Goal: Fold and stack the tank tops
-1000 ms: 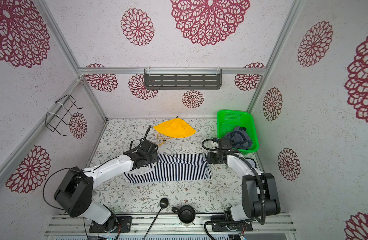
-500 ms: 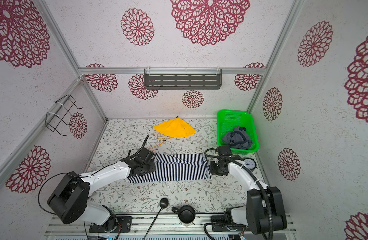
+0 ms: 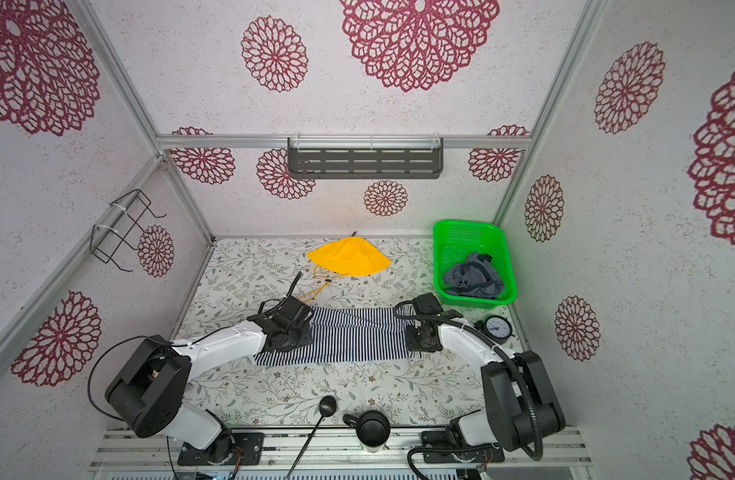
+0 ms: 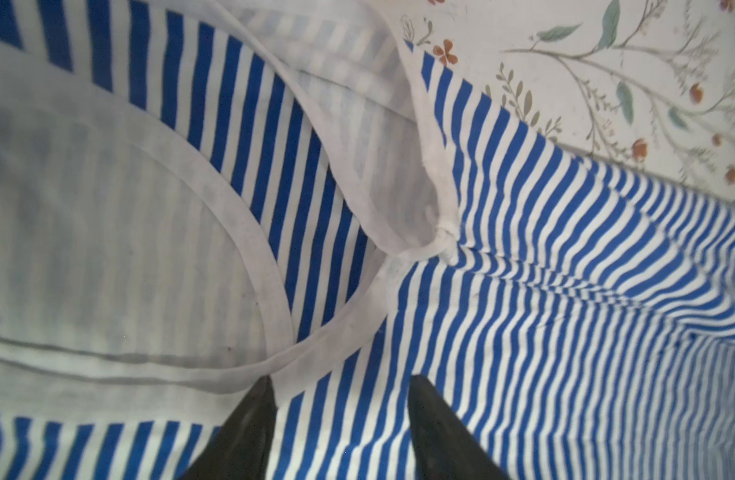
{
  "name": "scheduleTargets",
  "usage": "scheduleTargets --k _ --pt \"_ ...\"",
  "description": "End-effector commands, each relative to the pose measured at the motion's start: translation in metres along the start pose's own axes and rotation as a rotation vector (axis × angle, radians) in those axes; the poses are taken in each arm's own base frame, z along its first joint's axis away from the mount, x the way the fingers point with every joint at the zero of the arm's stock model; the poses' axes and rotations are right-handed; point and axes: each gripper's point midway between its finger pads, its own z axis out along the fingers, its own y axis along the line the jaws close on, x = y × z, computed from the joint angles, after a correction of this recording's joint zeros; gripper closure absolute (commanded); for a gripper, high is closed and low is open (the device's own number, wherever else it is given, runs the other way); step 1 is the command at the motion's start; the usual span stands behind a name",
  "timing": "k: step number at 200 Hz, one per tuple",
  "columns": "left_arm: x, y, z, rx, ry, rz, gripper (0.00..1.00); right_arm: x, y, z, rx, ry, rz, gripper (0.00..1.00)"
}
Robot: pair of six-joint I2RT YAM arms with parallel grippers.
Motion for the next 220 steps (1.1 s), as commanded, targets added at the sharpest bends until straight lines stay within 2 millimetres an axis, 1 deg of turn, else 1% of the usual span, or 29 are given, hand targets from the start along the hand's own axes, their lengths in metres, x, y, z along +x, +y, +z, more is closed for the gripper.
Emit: scheduleTargets --k 1,16,41,57,63,71,85,99,117,120,150,186,220 --pt "-0.009 -0.009 0.004 0.002 -0.029 0.023 0.35 -0.008 -0.001 0.002 0.026 -0.033 0.021 0.64" --pt "-0.008 -0.011 0.007 0.004 -0.023 0.027 0.35 -0.006 -0.002 0.004 0.033 -0.026 0.021 0.64" --pt "-0.006 -0.011 0.013 0.0 -0.013 0.034 0.44 -0.003 -0.002 0.009 0.036 -0.011 0.02 0.65" --pt "-0.004 -0.01 0.016 -0.007 -0.006 0.04 0.56 -0.001 0.0 0.013 0.035 -0.004 0.016 0.65" --pt "-0.004 -0.01 0.017 -0.009 -0.004 0.041 0.62 -0.001 0.0 0.014 0.036 -0.002 0.015 0.67" --pt "-0.003 -0.01 0.018 -0.012 -0.002 0.042 0.69 -0.001 0.0 0.015 0.038 -0.002 0.015 0.69" --pt "-0.004 -0.009 0.018 -0.015 -0.003 0.042 0.77 -0.001 0.0 0.016 0.041 0.0 0.011 0.74" --pt "-0.002 -0.008 0.019 -0.018 -0.001 0.044 0.84 0.0 -0.001 0.016 0.046 0.004 0.009 0.84" --pt "-0.001 -0.007 0.018 -0.02 0.005 0.046 0.98 0.002 -0.003 0.014 0.056 0.01 0.006 1.0" --pt "-0.001 -0.007 0.018 -0.021 0.007 0.048 1.0 0.003 -0.004 0.013 0.058 0.01 0.006 1.0" --pt "0.001 -0.004 0.01 -0.022 0.019 0.054 1.0 0.009 -0.008 0.002 0.073 0.02 0.001 1.0" --pt "0.004 0.0 -0.005 -0.014 0.025 0.055 1.0 0.019 -0.013 -0.015 0.087 0.021 0.002 1.0" --pt "0.006 0.004 -0.018 -0.005 0.026 0.048 1.0 0.024 -0.016 -0.031 0.086 0.01 0.003 1.0"
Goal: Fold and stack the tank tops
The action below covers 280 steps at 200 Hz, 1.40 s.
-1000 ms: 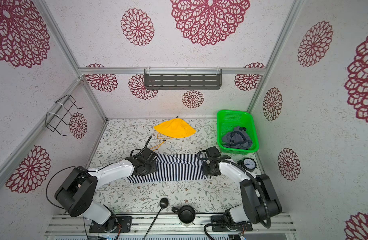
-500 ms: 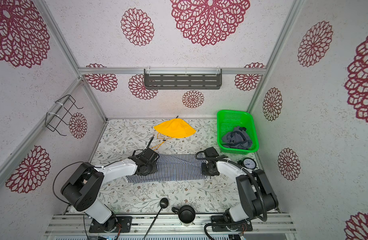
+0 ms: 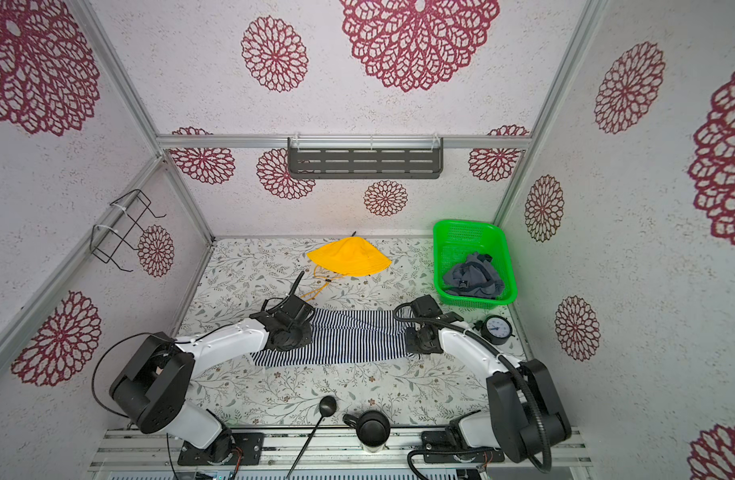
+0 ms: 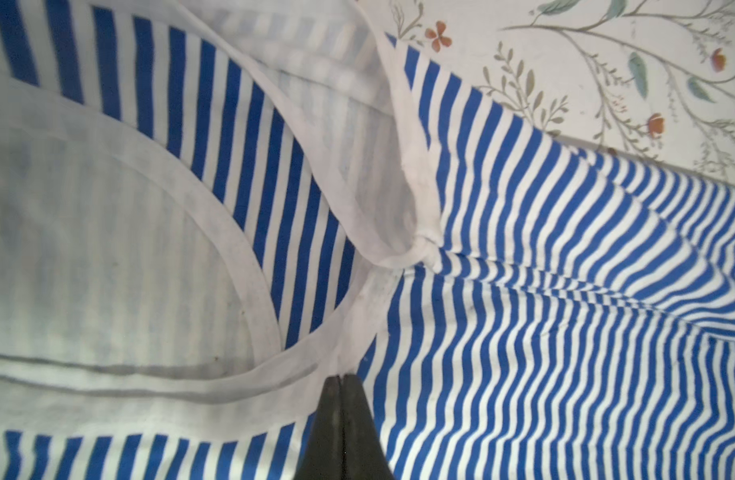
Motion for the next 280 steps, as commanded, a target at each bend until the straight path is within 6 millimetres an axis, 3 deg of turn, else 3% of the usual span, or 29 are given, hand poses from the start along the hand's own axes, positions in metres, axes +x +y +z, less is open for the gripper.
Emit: scheduleTargets --k 1,71,96,107,119,137,179,205,215,233,280 --pt "0.007 0.006 -0.011 -0.006 0.01 0.004 1.0 0.013 -0.012 -0.013 0.049 0.023 -0.002 1.0" --pt "0.03 0.022 -0.012 -0.043 0.051 0.004 1.0 0.043 -0.016 -0.008 0.022 0.074 0.013 1.0" --pt "0.013 0.01 -0.011 -0.014 -0.005 0.032 0.52 0.041 -0.01 0.0 -0.007 0.078 0.021 1.0" --pt "0.005 0.004 -0.011 -0.008 -0.025 0.051 0.44 0.041 -0.009 0.002 -0.009 0.081 0.021 1.0" --pt "-0.002 -0.004 -0.01 0.006 -0.033 0.068 0.42 0.041 -0.01 0.003 -0.006 0.085 0.018 1.0" --pt "-0.006 -0.016 -0.003 0.03 -0.022 0.087 0.42 0.041 -0.011 0.003 -0.001 0.081 0.018 1.0" --pt "0.004 -0.021 0.02 0.023 0.043 0.106 0.48 0.036 -0.009 0.007 -0.006 0.071 0.022 1.0" --pt "0.009 -0.019 0.025 0.015 0.067 0.097 0.65 0.031 -0.007 0.006 -0.01 0.061 0.02 1.0" --pt "0.012 -0.017 0.026 0.008 0.081 0.098 0.79 0.029 -0.007 0.004 -0.01 0.06 0.017 1.0" --pt "0.011 -0.015 0.022 0.0 0.083 0.099 1.0 0.029 -0.008 -0.002 -0.003 0.059 0.023 1.0" --pt "0.008 -0.005 -0.015 -0.007 0.059 0.084 1.0 0.032 -0.017 -0.029 0.01 -0.018 0.082 1.0"
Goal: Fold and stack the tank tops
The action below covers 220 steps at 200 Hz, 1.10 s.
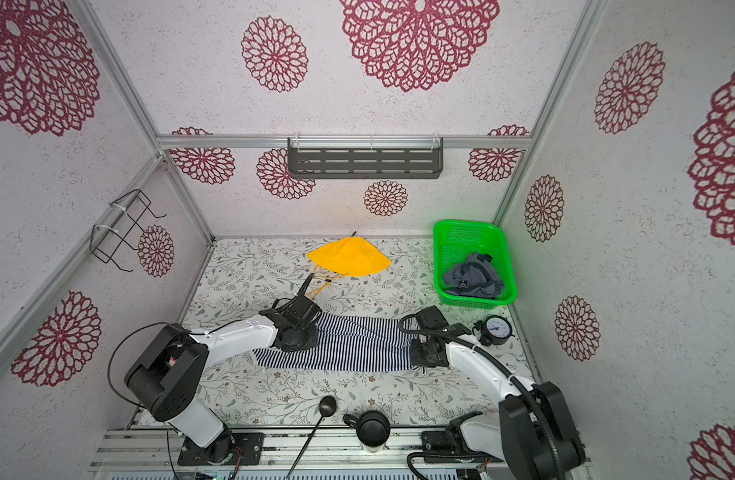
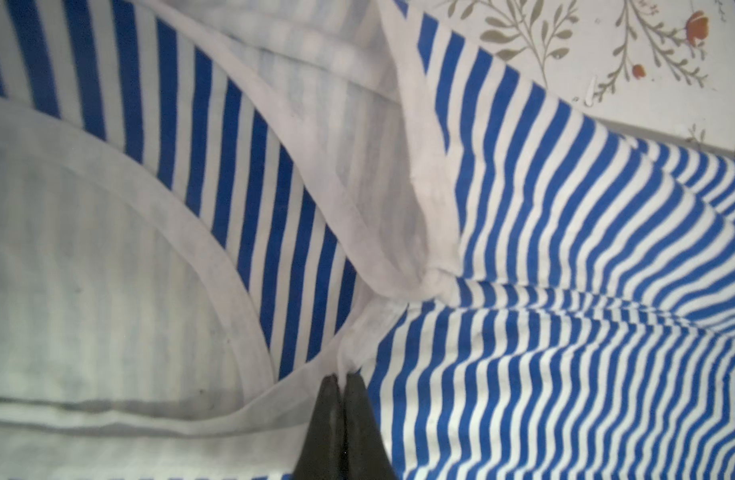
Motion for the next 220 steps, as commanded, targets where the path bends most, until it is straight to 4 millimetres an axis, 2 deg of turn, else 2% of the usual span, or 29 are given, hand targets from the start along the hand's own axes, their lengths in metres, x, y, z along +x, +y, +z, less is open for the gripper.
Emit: scheduleTargets --k 1,37,67,105,113,122,127,134,146,156,168,176,198,220 --pt "-0.002 0.006 -0.026 -0.004 -0.023 -0.011 1.0 -0.001 -0.008 -0.019 0.026 -0.041 0.054 1.0" --pt "0.014 0.014 -0.038 -0.018 0.016 -0.007 1.0 0.007 -0.012 -0.023 0.033 -0.039 0.068 1.0" --pt "0.032 0.018 -0.019 -0.03 0.08 -0.004 1.0 0.019 -0.014 -0.015 0.039 0.016 0.082 1.0" --pt "0.032 0.017 -0.004 -0.051 0.094 0.014 1.0 0.031 -0.027 -0.006 0.131 0.109 0.102 1.0" --pt "0.029 0.018 -0.004 -0.065 0.083 0.024 0.84 0.033 -0.029 -0.004 0.149 0.13 0.103 1.0" --pt "0.023 0.019 -0.007 -0.077 0.062 0.031 0.56 0.034 -0.031 -0.001 0.164 0.147 0.098 1.0" --pt "0.019 0.018 -0.011 -0.077 0.042 0.034 0.45 0.033 -0.031 -0.001 0.166 0.149 0.096 1.0" --pt "0.013 0.017 -0.018 -0.066 0.013 0.032 0.36 0.03 -0.03 -0.003 0.163 0.143 0.091 0.97" --pt "0.004 0.019 -0.033 -0.058 -0.038 0.025 0.27 0.021 -0.028 -0.01 0.141 0.115 0.089 0.79" --pt "0.0 0.024 -0.045 -0.061 -0.065 0.015 0.27 0.011 -0.026 -0.017 0.107 0.086 0.103 0.65" --pt "-0.003 0.032 -0.053 -0.065 -0.079 0.001 0.28 0.0 -0.026 -0.026 0.073 0.057 0.115 0.55" --pt "-0.003 0.036 -0.055 -0.067 -0.081 -0.009 0.31 -0.007 -0.028 -0.031 0.058 0.04 0.122 0.51" --pt "-0.011 0.035 -0.053 -0.035 -0.096 -0.039 0.44 -0.029 -0.028 -0.035 0.037 -0.016 0.119 0.52" --pt "-0.033 0.009 -0.051 0.081 -0.124 -0.079 0.47 -0.054 -0.014 -0.027 -0.039 -0.068 0.109 0.64"
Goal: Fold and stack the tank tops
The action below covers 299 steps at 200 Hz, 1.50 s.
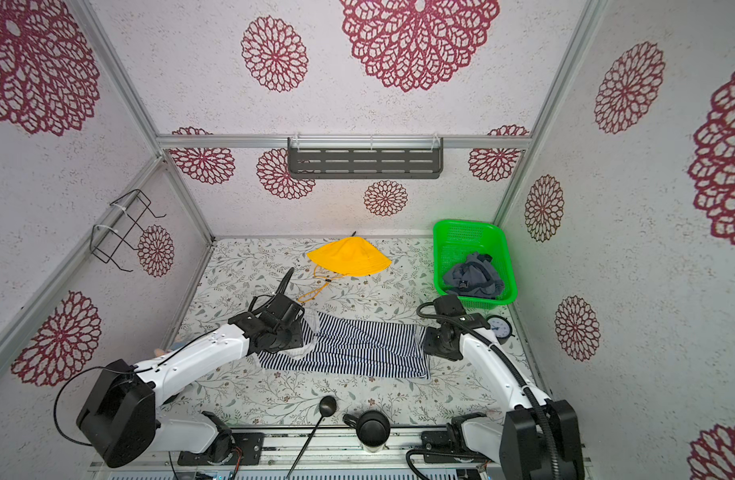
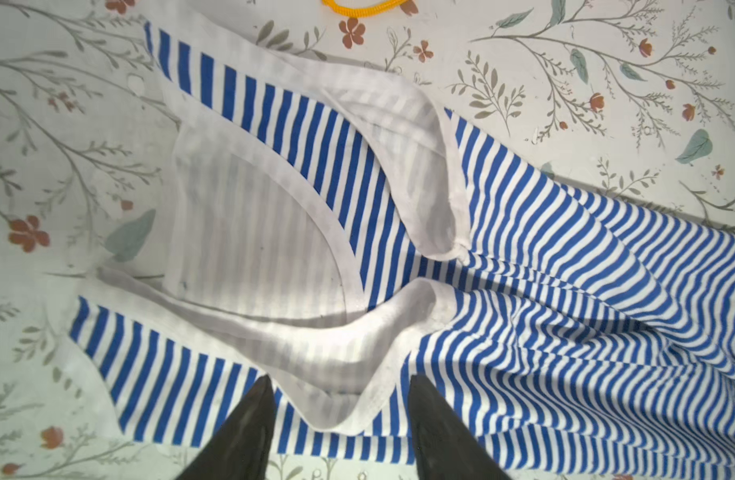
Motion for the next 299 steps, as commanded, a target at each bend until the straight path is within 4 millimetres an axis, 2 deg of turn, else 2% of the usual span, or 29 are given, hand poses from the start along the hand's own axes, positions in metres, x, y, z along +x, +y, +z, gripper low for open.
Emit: scheduleTargets --k 1,15,24,31,56,82,99,118,134,167,180,200,242,260,299 --pt "-0.022 -0.023 0.004 0.098 -0.03 -0.038 0.47 -0.021 0.019 0.003 -0.085 -0.042 -0.037 0.64" --pt "-0.036 -0.038 0.007 0.147 -0.051 -0.061 0.43 -0.029 0.027 0.011 -0.118 -0.049 -0.036 0.69" --pt "-0.043 -0.043 0.011 0.152 -0.06 -0.066 0.35 -0.034 0.031 0.016 -0.136 -0.053 -0.034 0.7" --pt "-0.047 -0.044 0.016 0.146 -0.061 -0.07 0.34 -0.035 0.033 0.02 -0.146 -0.05 -0.034 0.7" --pt "-0.052 -0.051 0.033 0.144 -0.038 -0.078 0.34 -0.03 0.036 0.031 -0.165 -0.023 -0.027 0.65" --pt "-0.044 -0.051 0.051 0.125 0.004 -0.077 0.37 -0.027 0.042 0.032 -0.196 -0.019 -0.028 0.56" --pt "-0.038 -0.052 0.06 0.127 0.026 -0.084 0.42 -0.022 0.047 0.038 -0.203 -0.001 -0.039 0.54" --pt "-0.037 -0.057 0.066 0.139 0.035 -0.094 0.48 -0.013 0.04 0.049 -0.158 0.041 -0.04 0.6" --pt "-0.036 -0.061 0.068 0.142 0.038 -0.089 0.49 -0.012 0.03 0.051 -0.113 0.036 -0.038 0.65" --pt "-0.03 -0.062 0.073 0.141 0.057 -0.085 0.72 -0.013 0.026 0.05 -0.093 0.029 -0.041 0.89" --pt "-0.028 -0.061 0.073 0.14 0.06 -0.083 0.83 -0.014 0.026 0.051 -0.097 0.025 -0.041 1.0" --pt "-0.03 -0.059 0.068 0.139 0.049 -0.087 1.0 -0.018 0.027 0.046 -0.105 0.007 -0.039 1.0" --pt "-0.037 -0.055 0.048 0.147 0.007 -0.096 1.0 -0.02 0.018 0.027 -0.1 -0.041 -0.009 1.0" --pt "-0.032 -0.052 0.04 0.153 0.004 -0.108 1.0 -0.016 0.014 0.02 -0.101 -0.052 0.016 1.0" --pt "-0.018 -0.044 0.025 0.155 -0.003 -0.133 1.0 0.0 0.008 0.029 -0.107 -0.02 0.066 1.0"
